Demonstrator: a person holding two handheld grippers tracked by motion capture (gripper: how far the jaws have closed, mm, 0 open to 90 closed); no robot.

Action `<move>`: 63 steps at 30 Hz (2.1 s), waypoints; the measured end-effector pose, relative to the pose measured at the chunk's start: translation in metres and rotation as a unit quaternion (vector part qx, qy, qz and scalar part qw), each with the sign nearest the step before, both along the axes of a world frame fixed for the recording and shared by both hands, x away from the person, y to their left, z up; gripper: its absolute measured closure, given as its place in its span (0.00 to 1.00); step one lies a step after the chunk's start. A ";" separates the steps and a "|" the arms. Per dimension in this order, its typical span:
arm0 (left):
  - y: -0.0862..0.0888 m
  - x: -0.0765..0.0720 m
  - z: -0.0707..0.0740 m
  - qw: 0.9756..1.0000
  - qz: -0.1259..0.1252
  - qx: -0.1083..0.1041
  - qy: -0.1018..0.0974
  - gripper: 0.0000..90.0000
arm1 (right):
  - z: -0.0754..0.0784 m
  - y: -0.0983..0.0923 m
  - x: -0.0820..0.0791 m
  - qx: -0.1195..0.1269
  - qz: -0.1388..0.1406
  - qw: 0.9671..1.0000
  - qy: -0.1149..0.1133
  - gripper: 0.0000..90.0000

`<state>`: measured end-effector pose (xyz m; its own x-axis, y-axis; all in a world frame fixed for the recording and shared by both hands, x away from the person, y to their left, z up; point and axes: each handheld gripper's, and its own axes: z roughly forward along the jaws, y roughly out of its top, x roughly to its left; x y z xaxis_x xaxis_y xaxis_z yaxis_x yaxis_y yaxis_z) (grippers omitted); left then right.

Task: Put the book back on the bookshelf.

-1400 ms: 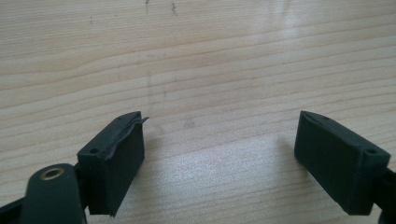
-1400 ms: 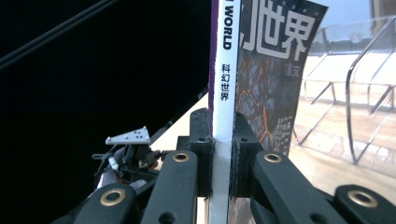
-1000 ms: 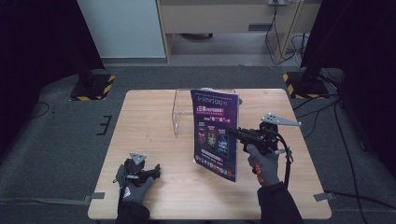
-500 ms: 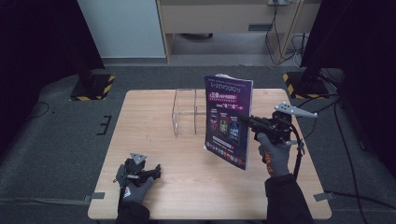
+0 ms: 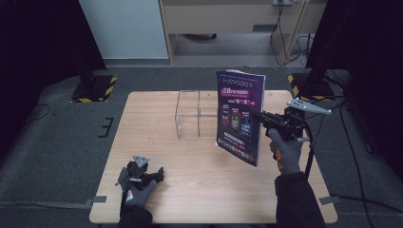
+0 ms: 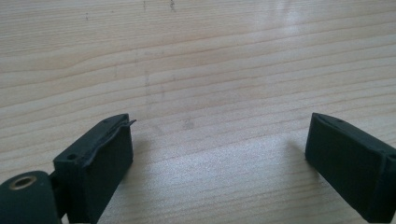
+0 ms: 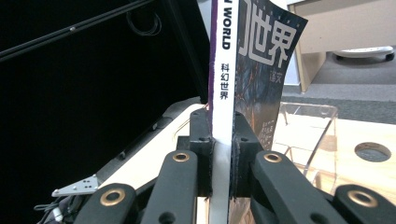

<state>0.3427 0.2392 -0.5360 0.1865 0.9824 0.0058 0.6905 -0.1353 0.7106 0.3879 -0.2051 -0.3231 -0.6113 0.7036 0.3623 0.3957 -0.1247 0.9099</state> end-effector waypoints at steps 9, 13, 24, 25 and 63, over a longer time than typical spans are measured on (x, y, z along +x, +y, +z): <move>0.000 0.000 0.000 1.000 0.000 0.000 0.000 0.07 | 0.000 -0.008 0.007 -0.003 -0.012 1.000 -0.002 0.92; 0.000 0.000 0.000 1.000 -0.001 0.000 0.000 0.07 | -0.001 -0.009 0.011 0.000 -0.018 1.000 -0.003 0.92; 0.000 0.000 0.000 1.000 0.000 0.000 0.000 0.07 | -0.009 -0.008 0.029 0.002 -0.030 1.000 -0.007 0.92; 0.000 0.000 0.000 1.000 0.000 0.000 0.000 0.07 | -0.010 -0.008 0.031 0.003 -0.031 0.999 -0.007 0.92; 0.000 0.000 0.000 1.000 -0.001 0.001 0.000 0.07 | -0.036 0.026 0.076 -0.038 -0.076 0.996 -0.020 0.92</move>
